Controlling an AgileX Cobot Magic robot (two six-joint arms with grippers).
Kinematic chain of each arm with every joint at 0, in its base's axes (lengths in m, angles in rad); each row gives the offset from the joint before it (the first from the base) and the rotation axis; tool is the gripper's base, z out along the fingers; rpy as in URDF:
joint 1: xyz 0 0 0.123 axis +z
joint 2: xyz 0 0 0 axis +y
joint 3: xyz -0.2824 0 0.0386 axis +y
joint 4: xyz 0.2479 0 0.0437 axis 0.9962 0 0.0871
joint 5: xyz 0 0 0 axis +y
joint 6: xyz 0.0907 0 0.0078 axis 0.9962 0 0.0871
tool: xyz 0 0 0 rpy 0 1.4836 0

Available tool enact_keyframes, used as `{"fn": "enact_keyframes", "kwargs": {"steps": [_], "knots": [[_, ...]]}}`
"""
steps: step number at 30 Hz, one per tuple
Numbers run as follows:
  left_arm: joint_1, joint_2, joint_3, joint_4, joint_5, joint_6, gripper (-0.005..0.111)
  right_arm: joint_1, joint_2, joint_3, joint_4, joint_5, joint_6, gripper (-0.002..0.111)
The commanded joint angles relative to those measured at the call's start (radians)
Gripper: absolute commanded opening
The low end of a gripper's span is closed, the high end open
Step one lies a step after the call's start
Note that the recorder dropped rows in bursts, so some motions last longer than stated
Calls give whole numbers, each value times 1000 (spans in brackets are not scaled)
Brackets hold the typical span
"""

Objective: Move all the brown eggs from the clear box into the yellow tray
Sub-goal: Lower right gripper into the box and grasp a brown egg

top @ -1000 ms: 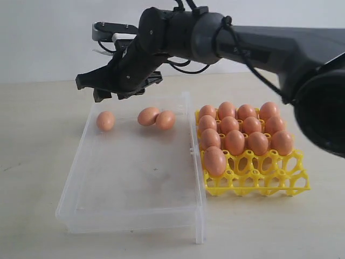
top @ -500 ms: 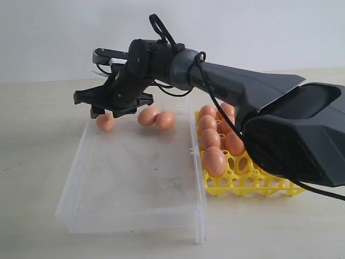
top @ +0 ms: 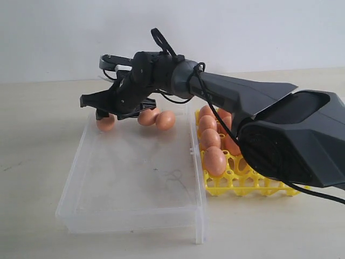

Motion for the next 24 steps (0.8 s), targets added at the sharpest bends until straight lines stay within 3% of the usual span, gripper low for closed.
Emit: {"fn": "enact_keyframes", "kwargs": {"steps": [1,24], "knots": [[-6,1,-4,-2,-9,-5,0,-4,1,-12,-9,-58,4,53],[-6,1,-4,-2,-9,-5,0,-4,53,-12,-2,-144,6,52]]}}
